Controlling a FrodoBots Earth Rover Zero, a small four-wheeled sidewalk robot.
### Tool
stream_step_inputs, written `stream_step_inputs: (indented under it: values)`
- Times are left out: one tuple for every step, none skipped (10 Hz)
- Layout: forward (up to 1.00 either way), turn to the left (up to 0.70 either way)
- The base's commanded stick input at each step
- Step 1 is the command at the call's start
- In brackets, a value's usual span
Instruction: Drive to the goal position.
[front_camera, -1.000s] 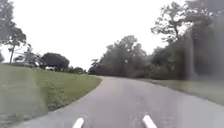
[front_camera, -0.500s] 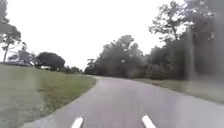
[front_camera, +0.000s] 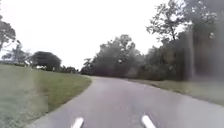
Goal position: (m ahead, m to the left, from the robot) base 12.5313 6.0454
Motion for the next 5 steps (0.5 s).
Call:
stream_step_inputs:
  values:
    - [0.69, 0.03]
    - [0.69, 0.03]
    - [0.69, 0.03]
    - [0.69, 0.03]
    - [0.69, 0.03]
